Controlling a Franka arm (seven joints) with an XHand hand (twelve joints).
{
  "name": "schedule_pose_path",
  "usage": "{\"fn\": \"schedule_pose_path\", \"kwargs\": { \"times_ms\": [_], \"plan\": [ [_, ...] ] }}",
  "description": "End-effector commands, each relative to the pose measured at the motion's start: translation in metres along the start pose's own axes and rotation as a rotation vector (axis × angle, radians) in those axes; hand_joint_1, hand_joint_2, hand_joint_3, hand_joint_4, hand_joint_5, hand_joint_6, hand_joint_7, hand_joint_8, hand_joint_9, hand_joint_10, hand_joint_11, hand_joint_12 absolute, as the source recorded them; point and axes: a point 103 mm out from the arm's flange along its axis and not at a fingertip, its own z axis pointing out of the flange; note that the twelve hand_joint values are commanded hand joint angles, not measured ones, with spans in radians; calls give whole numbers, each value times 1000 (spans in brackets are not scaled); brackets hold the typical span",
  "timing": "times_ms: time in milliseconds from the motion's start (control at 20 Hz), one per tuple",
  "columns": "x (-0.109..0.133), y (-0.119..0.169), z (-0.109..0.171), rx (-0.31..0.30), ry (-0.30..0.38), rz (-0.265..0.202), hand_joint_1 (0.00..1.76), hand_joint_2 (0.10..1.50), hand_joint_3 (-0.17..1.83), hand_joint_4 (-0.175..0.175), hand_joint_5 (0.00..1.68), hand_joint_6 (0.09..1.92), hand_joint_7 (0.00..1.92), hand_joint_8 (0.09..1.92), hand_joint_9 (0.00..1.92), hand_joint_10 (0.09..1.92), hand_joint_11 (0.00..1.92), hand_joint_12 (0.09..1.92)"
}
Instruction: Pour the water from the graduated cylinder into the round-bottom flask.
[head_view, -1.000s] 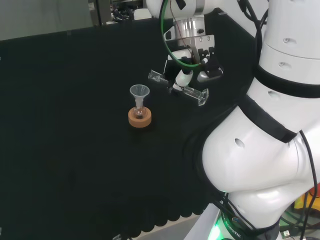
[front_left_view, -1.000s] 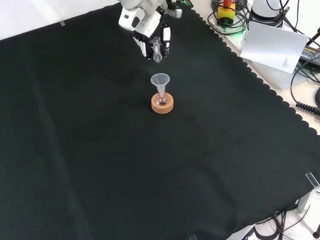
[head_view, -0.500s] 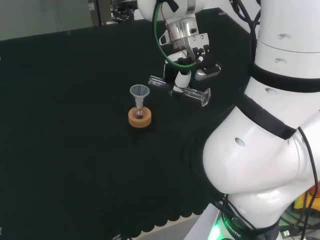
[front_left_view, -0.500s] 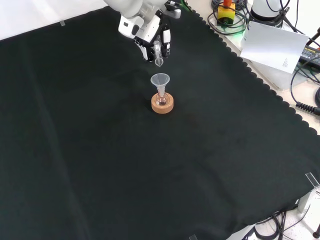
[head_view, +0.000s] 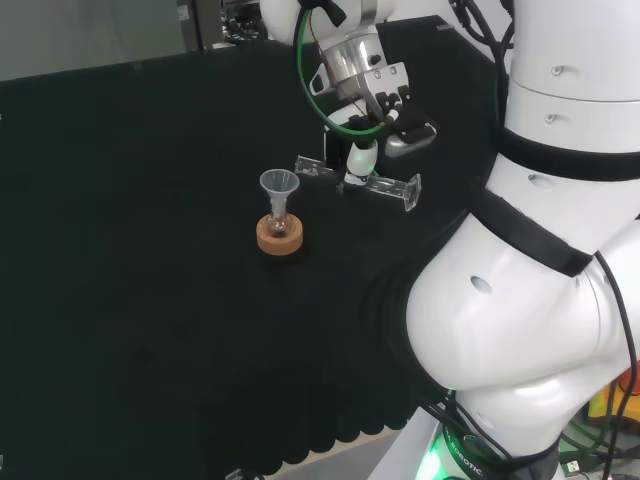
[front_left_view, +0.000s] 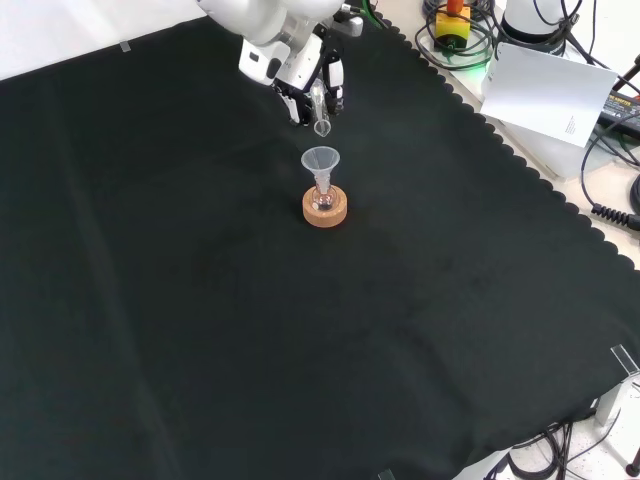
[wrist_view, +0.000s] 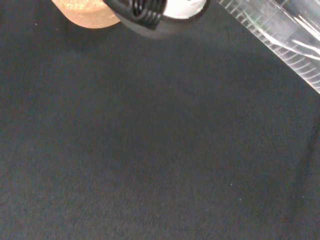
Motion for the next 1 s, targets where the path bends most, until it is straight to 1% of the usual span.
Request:
{"fn": "schedule_pose_path", "kwargs": {
  "times_ms": [50, 250, 600, 1000],
  "plan": [
    [4, 4, -2, 46, -20, 16, 1149, 1054, 7, -60, 1115, 803, 1555, 157, 1664, 87, 1405, 663],
    [7, 7, -4, 60, -36, 31, 1150, 1054, 7, -63, 1115, 803, 1559, 152, 1666, 87, 1406, 662],
    [11, 8, -9, 105, -66, 57, 1151, 1055, 7, -67, 1112, 806, 1568, 146, 1670, 87, 1409, 660],
    [21, 8, -15, 161, -97, 63, 1151, 1056, 8, -69, 1111, 809, 1574, 141, 1672, 87, 1411, 658]
  ]
}}
